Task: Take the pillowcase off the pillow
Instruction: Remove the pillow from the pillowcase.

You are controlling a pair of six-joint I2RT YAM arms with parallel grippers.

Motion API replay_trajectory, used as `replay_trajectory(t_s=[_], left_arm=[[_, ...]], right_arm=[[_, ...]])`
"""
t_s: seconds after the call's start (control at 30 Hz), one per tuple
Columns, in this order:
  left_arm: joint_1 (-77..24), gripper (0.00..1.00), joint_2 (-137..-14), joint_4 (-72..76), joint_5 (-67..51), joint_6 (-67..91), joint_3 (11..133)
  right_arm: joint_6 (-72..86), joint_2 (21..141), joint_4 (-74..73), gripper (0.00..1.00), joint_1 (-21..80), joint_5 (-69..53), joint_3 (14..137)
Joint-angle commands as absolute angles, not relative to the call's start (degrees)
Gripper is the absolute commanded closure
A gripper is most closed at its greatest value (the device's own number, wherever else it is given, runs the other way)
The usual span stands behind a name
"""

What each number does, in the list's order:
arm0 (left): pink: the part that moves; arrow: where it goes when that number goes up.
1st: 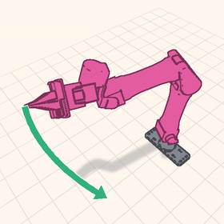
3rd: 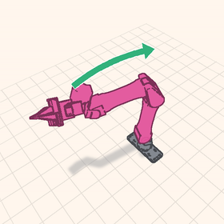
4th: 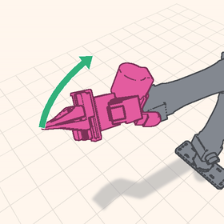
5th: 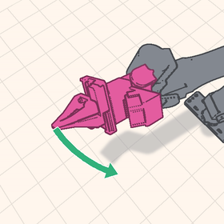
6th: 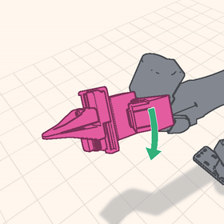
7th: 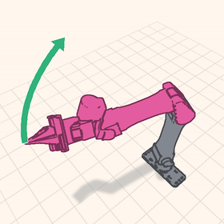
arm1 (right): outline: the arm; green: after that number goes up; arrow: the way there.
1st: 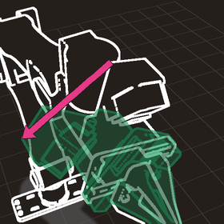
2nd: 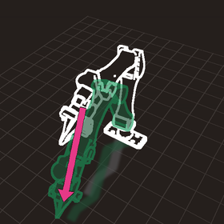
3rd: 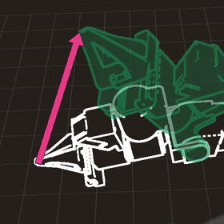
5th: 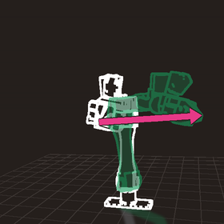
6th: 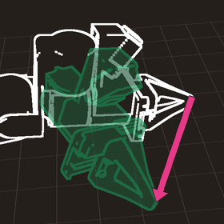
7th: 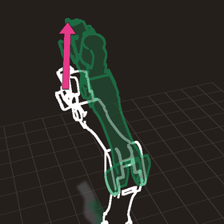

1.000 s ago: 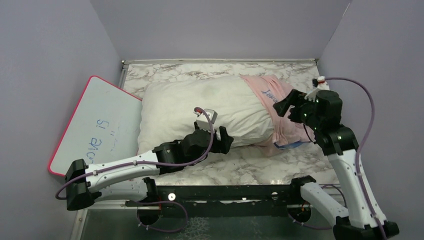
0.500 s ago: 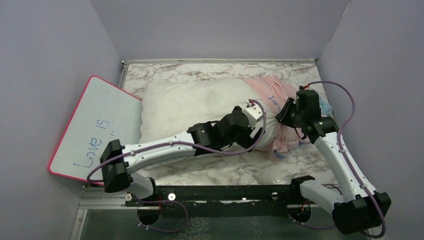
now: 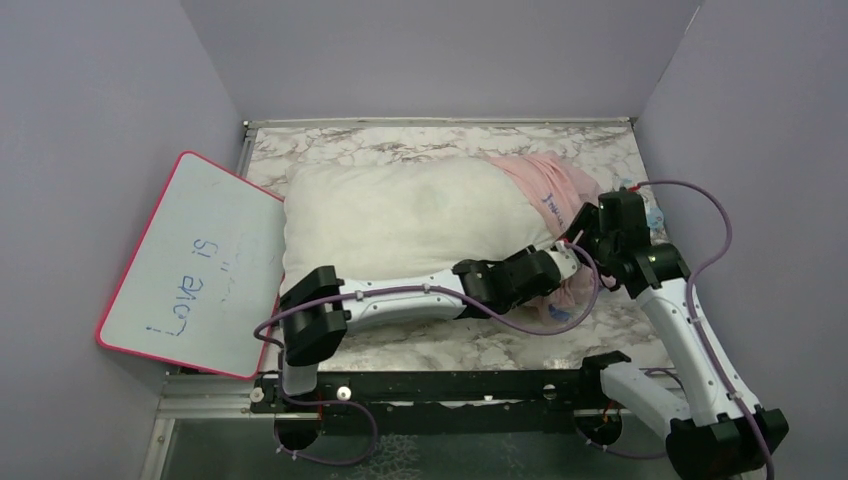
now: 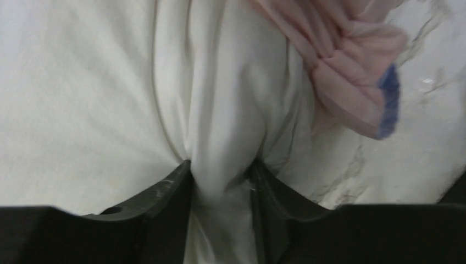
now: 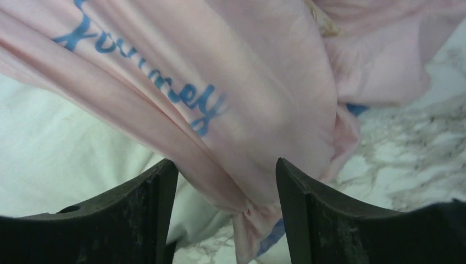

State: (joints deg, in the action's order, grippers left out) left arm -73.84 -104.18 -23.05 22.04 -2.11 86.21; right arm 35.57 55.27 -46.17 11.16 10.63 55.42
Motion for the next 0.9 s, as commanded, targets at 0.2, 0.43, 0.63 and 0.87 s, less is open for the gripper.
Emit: replay_trajectory(t_s=[0.2,0.43,0.63,0.87], left_arm=[[-73.24,1.00,-107.29,-22.46,30.70,-0.94,84.45],[-71.91,1.00,-104.95,-21.28,23.91,-0.21,84.64],[-70.62,1.00,-103.54,-21.91,22.43,3.83,86.40],[-68.98,1.00,-100.04,-23.03,23.85,5.93,84.80]], right_arm=[[58.34,37.37,-62.64,0.29,10.82,9.38,42.96],[48.19,29.19,-43.59,0.30,10.81,-9.46,36.23],[45.99,34.84,-42.73,0.38,10.81,-5.42,35.60],[49.40,40.40,-44.72,0.98,10.87,10.72,40.85]])
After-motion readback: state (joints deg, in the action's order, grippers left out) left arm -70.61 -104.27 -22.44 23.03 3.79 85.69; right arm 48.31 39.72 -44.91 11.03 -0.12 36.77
